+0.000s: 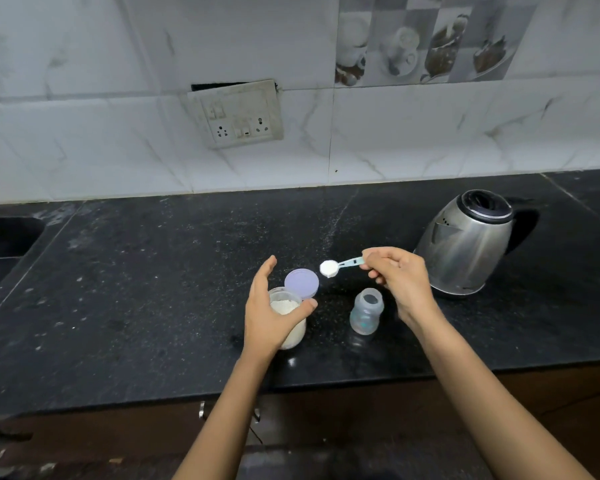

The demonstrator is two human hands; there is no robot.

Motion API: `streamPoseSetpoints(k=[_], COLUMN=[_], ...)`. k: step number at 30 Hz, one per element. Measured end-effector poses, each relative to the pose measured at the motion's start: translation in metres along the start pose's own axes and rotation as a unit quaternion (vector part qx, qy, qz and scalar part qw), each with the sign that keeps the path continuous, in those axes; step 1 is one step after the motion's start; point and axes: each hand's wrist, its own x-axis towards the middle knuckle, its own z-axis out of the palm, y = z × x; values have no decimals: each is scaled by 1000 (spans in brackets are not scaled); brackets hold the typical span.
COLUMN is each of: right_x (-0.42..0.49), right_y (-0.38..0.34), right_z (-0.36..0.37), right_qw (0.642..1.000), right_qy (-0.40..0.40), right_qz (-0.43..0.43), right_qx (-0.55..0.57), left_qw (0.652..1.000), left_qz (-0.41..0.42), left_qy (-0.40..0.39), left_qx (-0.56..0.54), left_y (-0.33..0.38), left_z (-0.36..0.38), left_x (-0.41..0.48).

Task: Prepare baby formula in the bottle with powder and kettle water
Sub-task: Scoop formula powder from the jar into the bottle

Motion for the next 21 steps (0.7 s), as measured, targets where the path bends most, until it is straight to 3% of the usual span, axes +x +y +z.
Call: streamPoseSetpoints(k=[7,15,21], right_x=[7,9,12], right_y=[5,35,39], right_z=[-59,-75,-78], right_qw=[999,999,998], right_qy=[25,10,1], right_qz=[-10,26,29], right_qx=[-24,-38,-50], left_qw=[996,990,986], left_qz=[30,-70,-87], left_qy=[-82,-116,-135], left_qx=[18,38,40], left_y=[36,-1,-10], left_z=[59,111,124], left_x=[-3,-24,-25])
